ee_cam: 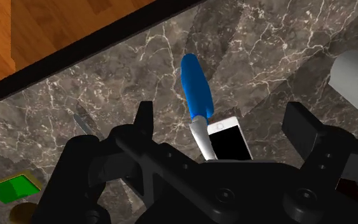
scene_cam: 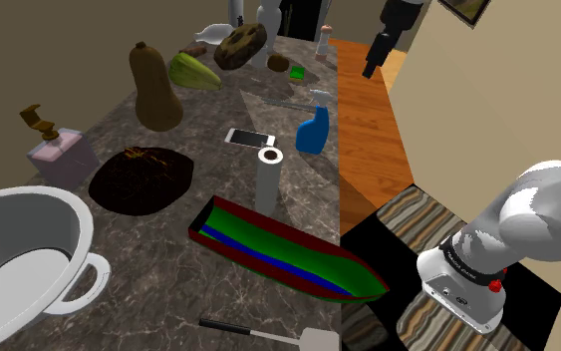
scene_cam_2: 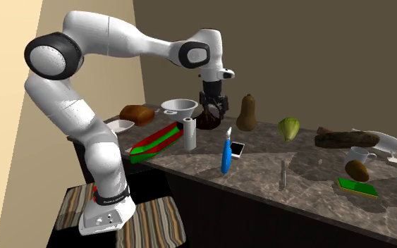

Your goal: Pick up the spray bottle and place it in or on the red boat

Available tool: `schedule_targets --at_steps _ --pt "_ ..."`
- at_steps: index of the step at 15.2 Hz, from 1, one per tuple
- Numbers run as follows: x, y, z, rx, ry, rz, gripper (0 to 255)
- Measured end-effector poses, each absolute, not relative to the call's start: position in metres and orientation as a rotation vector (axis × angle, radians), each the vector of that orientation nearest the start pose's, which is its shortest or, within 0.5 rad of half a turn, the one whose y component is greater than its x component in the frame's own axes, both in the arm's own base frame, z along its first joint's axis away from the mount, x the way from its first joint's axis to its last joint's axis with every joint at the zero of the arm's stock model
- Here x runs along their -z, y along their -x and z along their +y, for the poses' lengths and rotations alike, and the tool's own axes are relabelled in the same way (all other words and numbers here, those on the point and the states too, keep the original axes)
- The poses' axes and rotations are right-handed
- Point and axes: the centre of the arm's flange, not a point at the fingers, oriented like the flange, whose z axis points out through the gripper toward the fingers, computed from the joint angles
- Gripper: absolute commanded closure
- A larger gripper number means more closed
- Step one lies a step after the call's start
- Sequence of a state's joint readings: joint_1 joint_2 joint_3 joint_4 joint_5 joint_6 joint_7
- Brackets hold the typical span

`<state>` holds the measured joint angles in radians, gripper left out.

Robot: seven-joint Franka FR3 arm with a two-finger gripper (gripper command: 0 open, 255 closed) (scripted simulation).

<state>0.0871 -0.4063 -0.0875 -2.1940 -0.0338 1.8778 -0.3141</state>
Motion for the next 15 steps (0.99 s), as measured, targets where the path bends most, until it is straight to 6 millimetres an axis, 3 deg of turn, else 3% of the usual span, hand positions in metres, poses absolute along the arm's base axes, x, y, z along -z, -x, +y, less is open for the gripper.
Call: schedule_targets --at_steps 10,15 --pt "-0.469 -0.543 0.023 -0.001 2.998 -0.94 0" --pt "-0.439 -0.554 0.023 -0.014 2.984 -0.98 0"
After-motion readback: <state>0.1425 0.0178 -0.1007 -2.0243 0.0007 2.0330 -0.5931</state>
